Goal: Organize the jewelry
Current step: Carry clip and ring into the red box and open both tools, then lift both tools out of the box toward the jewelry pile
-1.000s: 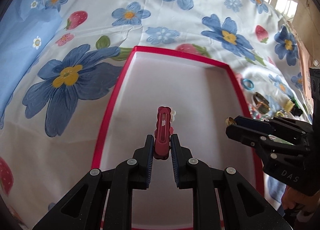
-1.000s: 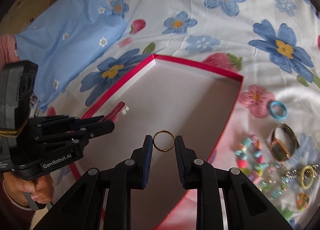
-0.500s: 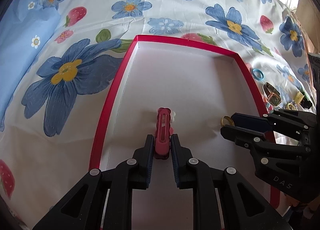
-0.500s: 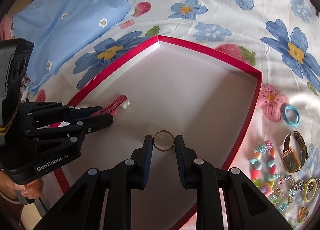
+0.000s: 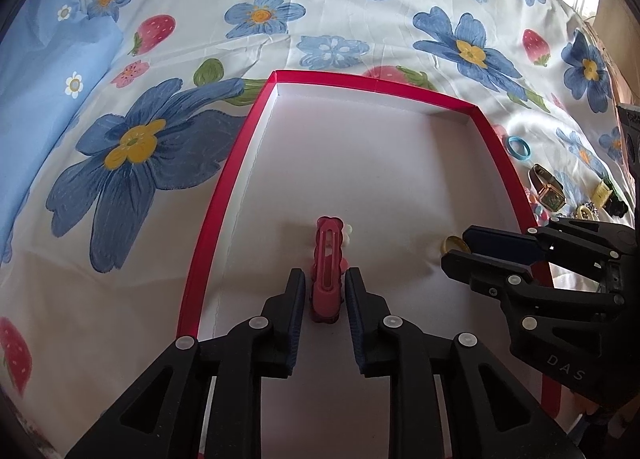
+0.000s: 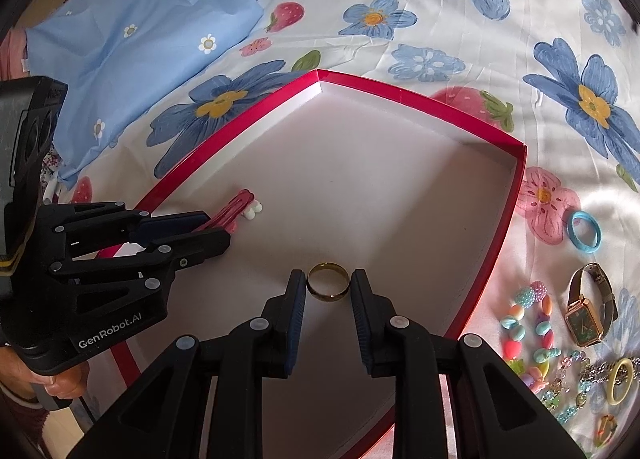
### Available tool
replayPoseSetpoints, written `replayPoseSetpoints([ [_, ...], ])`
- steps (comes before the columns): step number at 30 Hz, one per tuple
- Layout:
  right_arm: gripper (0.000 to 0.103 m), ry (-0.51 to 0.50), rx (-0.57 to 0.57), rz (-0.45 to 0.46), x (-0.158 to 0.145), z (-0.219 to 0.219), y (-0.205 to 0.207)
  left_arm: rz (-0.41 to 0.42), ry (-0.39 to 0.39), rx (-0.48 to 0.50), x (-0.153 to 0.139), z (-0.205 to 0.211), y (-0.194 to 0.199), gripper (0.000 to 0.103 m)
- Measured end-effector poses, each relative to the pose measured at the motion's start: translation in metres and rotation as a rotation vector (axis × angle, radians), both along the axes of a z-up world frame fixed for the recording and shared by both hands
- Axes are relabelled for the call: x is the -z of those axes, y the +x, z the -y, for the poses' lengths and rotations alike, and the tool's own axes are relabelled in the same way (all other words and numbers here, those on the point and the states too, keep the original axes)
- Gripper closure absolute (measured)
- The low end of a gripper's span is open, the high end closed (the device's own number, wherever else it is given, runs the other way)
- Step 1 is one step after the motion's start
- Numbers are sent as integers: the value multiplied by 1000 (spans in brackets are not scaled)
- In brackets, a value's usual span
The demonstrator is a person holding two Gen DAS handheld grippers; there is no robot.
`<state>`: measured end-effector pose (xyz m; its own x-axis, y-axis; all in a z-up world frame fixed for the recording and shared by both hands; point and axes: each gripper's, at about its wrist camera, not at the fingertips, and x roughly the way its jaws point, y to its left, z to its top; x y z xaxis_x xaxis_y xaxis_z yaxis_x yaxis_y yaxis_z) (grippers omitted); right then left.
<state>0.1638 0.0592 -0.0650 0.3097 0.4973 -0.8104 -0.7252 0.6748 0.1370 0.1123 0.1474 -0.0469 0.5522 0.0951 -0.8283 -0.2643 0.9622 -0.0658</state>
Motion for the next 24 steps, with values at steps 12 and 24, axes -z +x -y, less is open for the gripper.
replayPoseSetpoints([
  [12, 72, 86, 45, 8, -26, 25, -9, 86, -38, -34, -32, 1, -27, 69],
  [24, 67, 174, 223, 38, -60, 119, -20, 126, -105, 23, -51, 29, -45, 63],
])
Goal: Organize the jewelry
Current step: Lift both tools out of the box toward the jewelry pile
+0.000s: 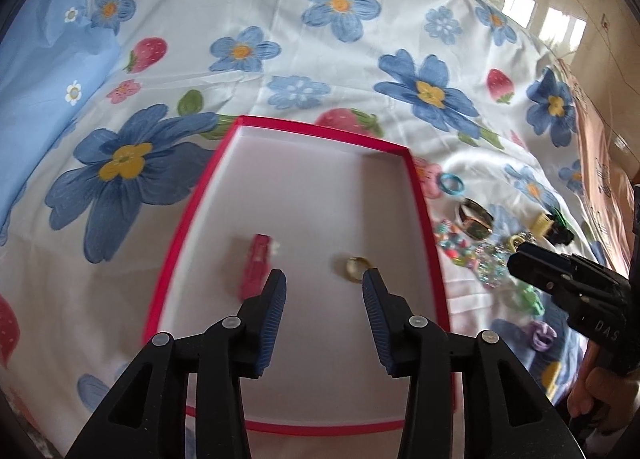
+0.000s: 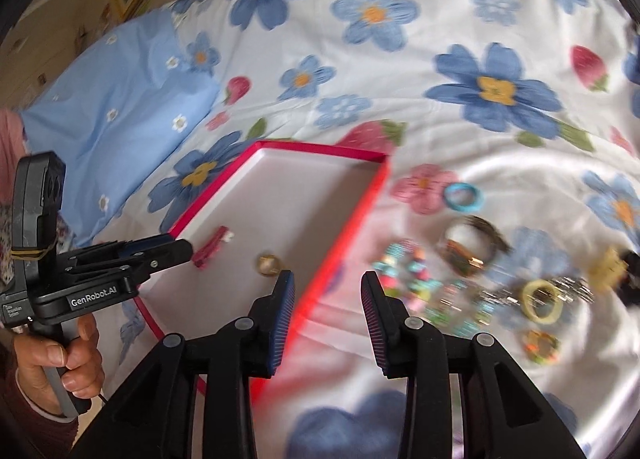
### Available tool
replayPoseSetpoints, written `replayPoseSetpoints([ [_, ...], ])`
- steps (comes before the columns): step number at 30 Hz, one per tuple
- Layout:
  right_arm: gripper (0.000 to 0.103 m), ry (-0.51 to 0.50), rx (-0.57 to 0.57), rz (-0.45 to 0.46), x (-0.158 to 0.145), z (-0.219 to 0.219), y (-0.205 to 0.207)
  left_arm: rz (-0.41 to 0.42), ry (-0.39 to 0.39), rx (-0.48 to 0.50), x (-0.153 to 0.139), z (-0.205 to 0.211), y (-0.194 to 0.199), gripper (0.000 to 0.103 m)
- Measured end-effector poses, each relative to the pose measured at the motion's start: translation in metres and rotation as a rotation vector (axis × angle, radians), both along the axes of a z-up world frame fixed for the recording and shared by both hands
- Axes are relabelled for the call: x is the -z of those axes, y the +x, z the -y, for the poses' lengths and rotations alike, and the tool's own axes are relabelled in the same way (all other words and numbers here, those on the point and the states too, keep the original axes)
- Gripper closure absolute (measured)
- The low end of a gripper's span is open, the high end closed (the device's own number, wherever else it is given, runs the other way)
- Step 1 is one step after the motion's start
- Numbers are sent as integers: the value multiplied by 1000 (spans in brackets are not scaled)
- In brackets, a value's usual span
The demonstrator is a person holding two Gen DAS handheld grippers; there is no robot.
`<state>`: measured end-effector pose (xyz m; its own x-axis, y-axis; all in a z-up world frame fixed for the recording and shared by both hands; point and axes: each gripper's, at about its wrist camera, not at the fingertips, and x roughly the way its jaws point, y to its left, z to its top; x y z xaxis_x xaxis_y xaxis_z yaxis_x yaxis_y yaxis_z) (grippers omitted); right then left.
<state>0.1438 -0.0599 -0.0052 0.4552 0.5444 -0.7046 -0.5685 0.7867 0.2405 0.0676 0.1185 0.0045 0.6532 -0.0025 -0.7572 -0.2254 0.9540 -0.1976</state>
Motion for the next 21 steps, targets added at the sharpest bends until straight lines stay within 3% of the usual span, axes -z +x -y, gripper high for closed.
replayPoseSetpoints([
  [8, 64, -4, 110, 1, -1, 54, -1, -4, 8, 60, -6, 25, 6, 60],
  [21, 61, 1, 200, -4, 3, 101, -2, -14, 21, 106, -9, 49, 19, 56],
])
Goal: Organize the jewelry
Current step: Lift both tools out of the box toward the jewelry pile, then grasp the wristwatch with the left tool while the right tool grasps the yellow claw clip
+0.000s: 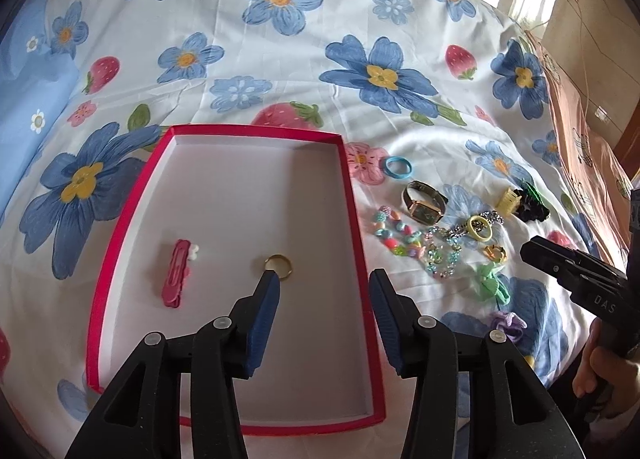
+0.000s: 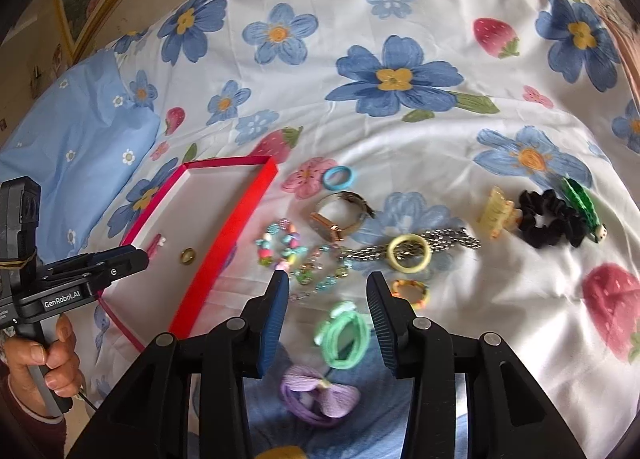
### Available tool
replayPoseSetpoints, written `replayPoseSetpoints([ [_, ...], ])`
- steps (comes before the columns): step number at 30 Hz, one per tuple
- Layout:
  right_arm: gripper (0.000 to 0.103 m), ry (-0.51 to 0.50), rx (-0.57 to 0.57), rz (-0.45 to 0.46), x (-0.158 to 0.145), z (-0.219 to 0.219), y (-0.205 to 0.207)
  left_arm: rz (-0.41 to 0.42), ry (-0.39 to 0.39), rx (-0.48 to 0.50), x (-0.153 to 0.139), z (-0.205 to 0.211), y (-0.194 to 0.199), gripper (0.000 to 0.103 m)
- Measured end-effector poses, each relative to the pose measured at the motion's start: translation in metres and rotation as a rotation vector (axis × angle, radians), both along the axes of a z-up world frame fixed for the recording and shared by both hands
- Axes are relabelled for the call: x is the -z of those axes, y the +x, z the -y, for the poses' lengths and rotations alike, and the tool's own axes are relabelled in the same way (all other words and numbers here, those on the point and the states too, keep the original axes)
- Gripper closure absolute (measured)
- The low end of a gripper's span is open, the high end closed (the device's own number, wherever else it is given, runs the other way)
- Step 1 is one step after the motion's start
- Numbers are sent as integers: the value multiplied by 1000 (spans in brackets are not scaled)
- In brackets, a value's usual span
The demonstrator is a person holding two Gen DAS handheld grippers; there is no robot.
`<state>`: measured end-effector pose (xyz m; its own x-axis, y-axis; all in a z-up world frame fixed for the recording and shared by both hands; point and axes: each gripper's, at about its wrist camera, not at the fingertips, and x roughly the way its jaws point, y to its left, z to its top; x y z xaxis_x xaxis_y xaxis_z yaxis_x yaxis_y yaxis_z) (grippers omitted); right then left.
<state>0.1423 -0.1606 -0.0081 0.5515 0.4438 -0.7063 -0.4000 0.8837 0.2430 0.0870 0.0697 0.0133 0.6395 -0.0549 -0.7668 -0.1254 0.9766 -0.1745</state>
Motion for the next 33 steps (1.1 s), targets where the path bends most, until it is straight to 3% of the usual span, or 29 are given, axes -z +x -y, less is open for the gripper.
replayPoseSetpoints([
  [13, 59, -1, 91, -9, 6, 41, 21, -28, 16, 81, 8, 34, 57, 54],
  [17, 59, -8, 126, -7, 8, 56, 33, -47, 51, 113, 14, 49, 84, 54],
  [27, 59, -48, 190, 7, 9, 75, 75, -94, 44, 166, 29, 65, 163, 54],
  [33, 52, -116, 186, 10, 14, 74, 103, -159, 14, 183, 53, 67, 211, 54],
])
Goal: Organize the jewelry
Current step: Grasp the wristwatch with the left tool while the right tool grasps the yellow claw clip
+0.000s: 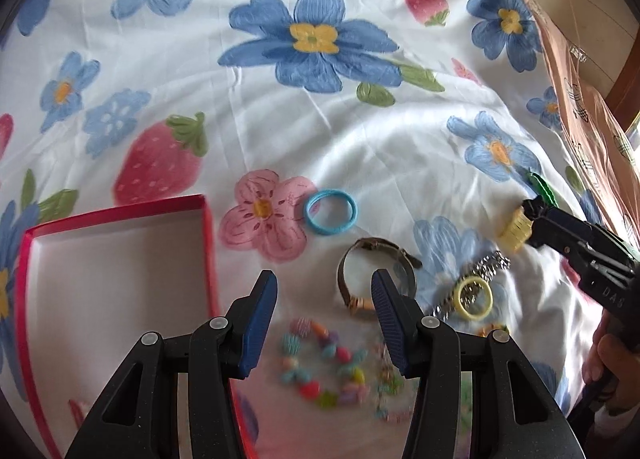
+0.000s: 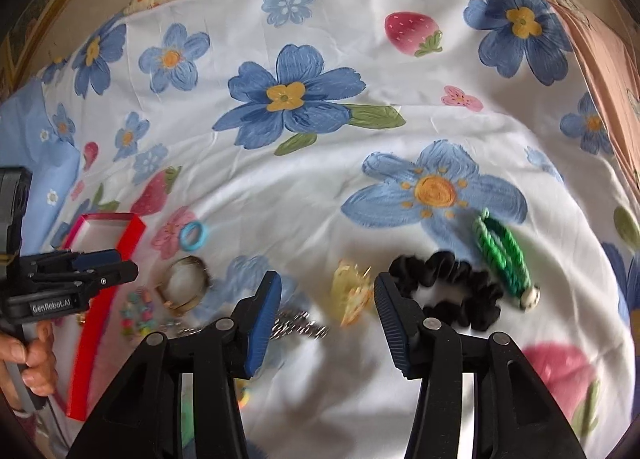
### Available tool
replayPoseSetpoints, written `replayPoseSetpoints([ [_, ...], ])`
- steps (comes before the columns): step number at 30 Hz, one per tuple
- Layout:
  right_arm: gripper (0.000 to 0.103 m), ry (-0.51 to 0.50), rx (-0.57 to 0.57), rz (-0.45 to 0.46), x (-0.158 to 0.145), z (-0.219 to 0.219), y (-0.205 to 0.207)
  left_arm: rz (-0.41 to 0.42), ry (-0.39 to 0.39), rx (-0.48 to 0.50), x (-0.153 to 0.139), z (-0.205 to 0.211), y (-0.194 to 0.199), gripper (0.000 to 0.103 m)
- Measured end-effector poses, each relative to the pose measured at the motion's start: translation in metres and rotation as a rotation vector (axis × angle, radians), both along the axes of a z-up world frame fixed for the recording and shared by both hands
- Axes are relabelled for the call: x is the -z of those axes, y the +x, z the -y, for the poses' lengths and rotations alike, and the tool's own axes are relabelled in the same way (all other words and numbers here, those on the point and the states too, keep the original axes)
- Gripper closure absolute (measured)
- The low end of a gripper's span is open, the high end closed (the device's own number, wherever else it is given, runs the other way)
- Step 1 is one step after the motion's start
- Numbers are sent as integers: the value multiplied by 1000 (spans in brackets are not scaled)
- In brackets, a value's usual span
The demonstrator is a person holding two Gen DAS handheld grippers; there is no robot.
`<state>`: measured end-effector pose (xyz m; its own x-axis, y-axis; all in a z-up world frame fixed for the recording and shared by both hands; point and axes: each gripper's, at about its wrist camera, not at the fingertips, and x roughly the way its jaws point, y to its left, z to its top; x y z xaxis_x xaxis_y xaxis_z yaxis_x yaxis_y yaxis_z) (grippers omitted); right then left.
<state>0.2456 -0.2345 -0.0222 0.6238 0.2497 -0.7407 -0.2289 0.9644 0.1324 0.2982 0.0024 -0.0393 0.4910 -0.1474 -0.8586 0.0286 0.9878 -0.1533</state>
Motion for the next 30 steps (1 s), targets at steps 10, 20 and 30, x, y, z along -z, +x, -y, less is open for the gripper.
replayPoseSetpoints([
  [10, 68, -72, -40, -57, 26, -6, 16, -64, 36, 34, 36, 17, 32, 56],
  [20, 80, -16, -65, -31, 14, -12, -2, -31, 17, 82, 31, 23, 23, 100],
  [30, 80, 66, -117, -2, -10, -27, -34, 39, -53, 54, -1, 4, -22, 100],
])
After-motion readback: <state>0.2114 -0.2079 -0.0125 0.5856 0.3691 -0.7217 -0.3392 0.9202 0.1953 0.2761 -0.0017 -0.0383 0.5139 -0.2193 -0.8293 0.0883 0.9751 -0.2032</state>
